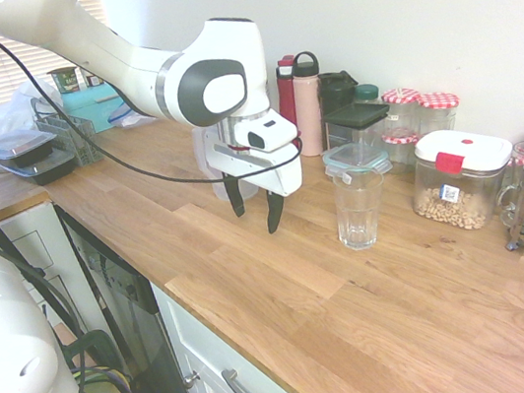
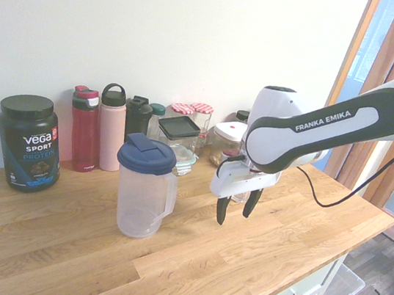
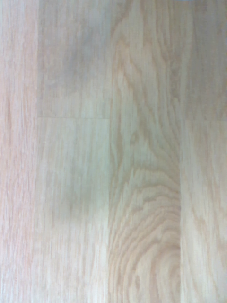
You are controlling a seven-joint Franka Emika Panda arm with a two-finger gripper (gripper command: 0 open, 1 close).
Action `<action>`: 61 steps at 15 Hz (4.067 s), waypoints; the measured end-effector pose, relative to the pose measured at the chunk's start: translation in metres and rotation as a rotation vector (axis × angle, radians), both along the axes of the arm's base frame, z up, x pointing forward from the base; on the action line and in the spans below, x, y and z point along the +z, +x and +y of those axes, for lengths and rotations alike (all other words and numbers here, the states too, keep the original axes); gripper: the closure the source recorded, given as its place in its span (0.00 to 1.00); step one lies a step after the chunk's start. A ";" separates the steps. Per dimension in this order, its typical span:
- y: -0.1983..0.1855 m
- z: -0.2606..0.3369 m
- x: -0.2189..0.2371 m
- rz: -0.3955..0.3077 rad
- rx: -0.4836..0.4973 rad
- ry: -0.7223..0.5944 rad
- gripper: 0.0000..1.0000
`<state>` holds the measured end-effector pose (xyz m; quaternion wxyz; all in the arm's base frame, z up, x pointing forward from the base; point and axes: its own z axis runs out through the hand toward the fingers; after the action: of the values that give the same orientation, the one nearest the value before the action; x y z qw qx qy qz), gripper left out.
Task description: Pour me some water
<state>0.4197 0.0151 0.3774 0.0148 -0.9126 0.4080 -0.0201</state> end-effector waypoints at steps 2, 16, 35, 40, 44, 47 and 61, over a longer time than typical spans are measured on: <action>0.000 0.000 0.000 0.000 0.008 -0.008 0.00; -0.092 0.175 0.084 -0.394 0.179 -0.094 0.00; -0.007 0.186 0.068 -0.394 0.229 -0.027 1.00; -0.005 0.186 0.071 -0.396 0.227 -0.028 1.00; -0.005 0.184 0.072 -0.397 0.224 -0.027 1.00; -0.012 0.184 0.075 -0.385 0.227 -0.040 1.00; -0.178 -0.049 0.156 -0.174 0.213 0.011 1.00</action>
<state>0.2418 -0.0336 0.5333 0.0571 -0.9455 0.3060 -0.0952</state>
